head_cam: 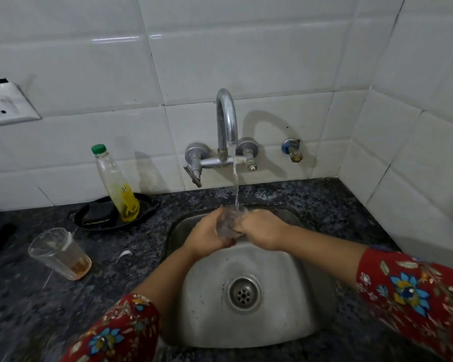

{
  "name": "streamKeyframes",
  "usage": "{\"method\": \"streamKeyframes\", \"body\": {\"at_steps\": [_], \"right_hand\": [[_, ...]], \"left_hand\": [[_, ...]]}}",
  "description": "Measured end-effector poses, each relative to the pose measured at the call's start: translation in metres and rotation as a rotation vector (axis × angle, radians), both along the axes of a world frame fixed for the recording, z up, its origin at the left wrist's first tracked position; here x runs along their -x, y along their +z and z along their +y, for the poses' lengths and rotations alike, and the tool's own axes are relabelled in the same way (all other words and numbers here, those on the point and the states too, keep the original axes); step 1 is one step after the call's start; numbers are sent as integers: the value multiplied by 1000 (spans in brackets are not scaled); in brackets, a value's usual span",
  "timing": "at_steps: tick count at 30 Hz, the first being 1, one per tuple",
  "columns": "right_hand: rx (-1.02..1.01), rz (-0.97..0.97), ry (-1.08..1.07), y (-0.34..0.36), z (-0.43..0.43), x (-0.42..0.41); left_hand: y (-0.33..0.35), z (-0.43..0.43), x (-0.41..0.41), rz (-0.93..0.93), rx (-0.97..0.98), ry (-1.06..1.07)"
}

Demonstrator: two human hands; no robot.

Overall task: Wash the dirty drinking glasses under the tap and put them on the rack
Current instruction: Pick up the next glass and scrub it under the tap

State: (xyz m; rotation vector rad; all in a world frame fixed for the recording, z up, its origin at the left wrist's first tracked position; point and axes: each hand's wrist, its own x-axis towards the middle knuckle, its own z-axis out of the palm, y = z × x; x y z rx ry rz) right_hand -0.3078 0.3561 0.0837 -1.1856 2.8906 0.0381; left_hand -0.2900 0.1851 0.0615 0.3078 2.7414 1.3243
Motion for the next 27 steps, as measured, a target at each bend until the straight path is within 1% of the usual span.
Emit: {"method": "streamKeyframes", "body": {"at_steps": [1,2,3,4,5,6,7,8,9,10,11,13,15,16,17,19,20,22,24,25,27], "right_hand": [[167,-44,-52,-4,-1,-4],[397,-150,-136,-9,-4,-9],[662,-222,-226,-13,-6,-16],[891,-213,-285,-19,-6,-24],[1071,-179,-319,-25,-6,-33],[1196,-165,-344,-31,-6,-42],[1291,-218,-368,-37,-5,-49],[1370,-363,-423,-41,-6,-54],[1435,-580,-500,-42,-10,-59],[1457,-799,-588,-44,-14,-60],[1461,-943,-662,-43,-19,-60],[1510,-1053,-766,-39,-25,-58],[1554,-1054,-833,-36,-23,-55],[1523,-1029,-836,-36,-18,-53],[1452,-981,-828,-36,-12,-50],[1258,-877,-780,-32,2,-45],[1160,-818,-756,-29,9,-42],[940,-686,-737,-19,20,-37],[668,-516,-687,-4,30,-32],[534,-431,-630,5,33,-31],[258,-304,-535,19,37,-29]], "left_hand": [[0,0,-2,-4,21,8],[-3,1,-6,-5,24,35],[-7,3,-11,-14,-18,63],[-12,7,-16,-35,-85,91],[-17,9,-21,-57,-144,118],[-19,11,-25,-72,-182,140],[-23,13,-27,-78,-211,156],[-23,15,-30,-84,-231,168],[-21,17,-32,-76,-229,173],[-21,20,-34,-74,-220,164],[-20,24,-36,-72,-212,147],[-16,23,-35,-129,-209,67],[-11,11,-23,-223,-209,-6],[-5,5,-16,-253,-219,22],[4,-2,-8,-247,-233,103],[28,-10,6,-120,-236,309],[39,-12,13,-32,-240,363],[54,-10,28,60,-254,387],[57,-6,39,38,-286,406],[56,-3,41,28,-299,412],[52,1,42,53,-296,402]]}}
